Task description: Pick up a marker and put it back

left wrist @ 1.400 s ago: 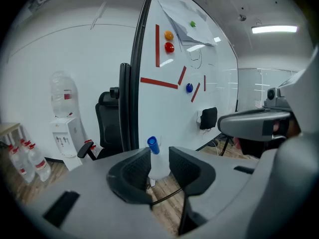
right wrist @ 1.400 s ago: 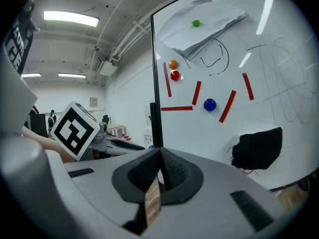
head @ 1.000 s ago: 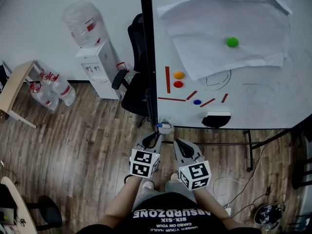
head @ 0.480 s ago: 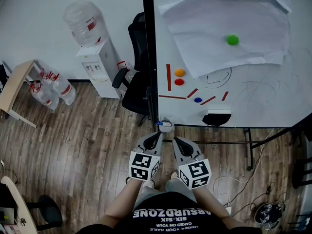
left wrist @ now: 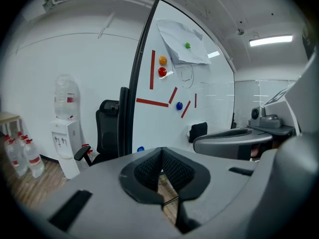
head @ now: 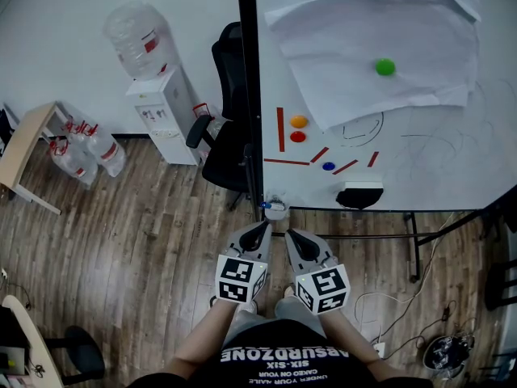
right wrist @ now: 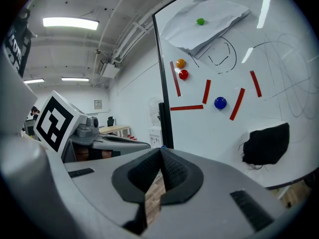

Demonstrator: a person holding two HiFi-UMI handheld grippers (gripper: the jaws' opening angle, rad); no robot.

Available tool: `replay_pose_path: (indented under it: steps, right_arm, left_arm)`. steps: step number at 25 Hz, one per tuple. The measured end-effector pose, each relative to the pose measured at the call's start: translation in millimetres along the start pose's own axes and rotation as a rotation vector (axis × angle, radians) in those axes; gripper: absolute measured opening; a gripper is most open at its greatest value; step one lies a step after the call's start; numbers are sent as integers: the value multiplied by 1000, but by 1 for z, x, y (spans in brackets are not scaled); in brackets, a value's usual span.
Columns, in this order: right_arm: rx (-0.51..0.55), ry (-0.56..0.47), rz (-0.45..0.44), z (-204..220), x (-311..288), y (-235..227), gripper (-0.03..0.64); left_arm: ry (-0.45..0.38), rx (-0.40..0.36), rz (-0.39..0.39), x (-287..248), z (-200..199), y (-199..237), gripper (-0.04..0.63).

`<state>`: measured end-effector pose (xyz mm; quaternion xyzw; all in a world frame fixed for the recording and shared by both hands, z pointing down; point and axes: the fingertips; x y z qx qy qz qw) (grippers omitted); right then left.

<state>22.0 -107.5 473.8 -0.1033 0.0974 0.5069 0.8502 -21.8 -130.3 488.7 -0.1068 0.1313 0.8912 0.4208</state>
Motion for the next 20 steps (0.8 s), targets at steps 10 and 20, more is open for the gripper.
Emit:
replay_pose_path:
  steps: [10,20]
  right_arm:
    - [4,0,-2,0,-1,4,-2]
    - [10,-1,-13,0,-1,9,-2]
  left_arm:
    - [-4,0,10,2,-1,1,8]
    - [-11,-6,11,6,-4,0,8]
Point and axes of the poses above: the fingertips, and each gripper's own axes: x backward along the fingers, y to its left, z out of its underside, and after that the axes turned 6 degrees about z, right-handed
